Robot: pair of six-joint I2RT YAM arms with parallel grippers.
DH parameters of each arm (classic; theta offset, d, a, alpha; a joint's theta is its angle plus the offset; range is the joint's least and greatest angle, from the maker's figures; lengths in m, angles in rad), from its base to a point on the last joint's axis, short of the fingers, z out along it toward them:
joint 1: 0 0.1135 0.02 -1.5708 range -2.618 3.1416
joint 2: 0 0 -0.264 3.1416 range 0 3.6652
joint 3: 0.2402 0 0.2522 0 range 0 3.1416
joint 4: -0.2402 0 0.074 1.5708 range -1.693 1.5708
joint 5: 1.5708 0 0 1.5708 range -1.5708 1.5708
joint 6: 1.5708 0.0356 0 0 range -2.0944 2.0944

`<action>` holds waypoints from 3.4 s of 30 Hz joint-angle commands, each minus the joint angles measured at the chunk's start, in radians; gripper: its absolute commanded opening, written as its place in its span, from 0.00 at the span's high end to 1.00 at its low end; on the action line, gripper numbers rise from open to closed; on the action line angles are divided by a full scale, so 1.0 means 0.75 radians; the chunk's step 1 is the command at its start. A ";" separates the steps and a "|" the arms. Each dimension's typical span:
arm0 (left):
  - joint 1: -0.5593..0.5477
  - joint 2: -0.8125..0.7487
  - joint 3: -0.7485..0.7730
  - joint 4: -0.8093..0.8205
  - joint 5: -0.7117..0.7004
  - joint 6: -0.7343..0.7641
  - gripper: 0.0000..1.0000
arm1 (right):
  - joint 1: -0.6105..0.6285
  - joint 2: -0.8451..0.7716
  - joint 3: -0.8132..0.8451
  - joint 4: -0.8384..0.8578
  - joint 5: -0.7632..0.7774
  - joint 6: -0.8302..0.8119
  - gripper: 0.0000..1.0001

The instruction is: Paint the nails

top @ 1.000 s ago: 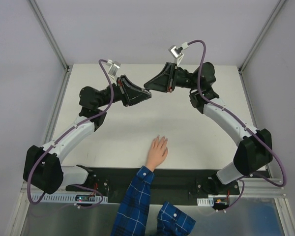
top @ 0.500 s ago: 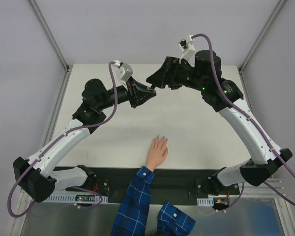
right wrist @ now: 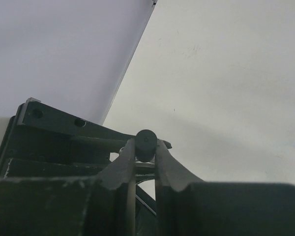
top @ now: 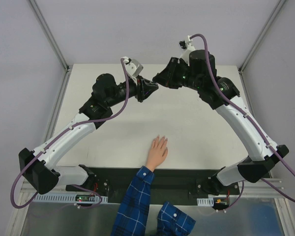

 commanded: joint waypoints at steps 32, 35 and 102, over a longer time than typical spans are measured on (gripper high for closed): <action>0.198 -0.244 -0.164 0.269 0.315 -0.228 1.00 | -0.140 -0.214 -0.257 0.407 -0.412 -0.006 0.20; 0.163 -0.240 -0.136 0.203 0.211 -0.166 1.00 | -0.087 -0.177 -0.192 0.356 -0.287 0.033 0.19; 0.032 -0.201 -0.129 0.261 0.045 -0.053 1.00 | 0.060 -0.048 -0.001 0.198 -0.064 0.084 0.50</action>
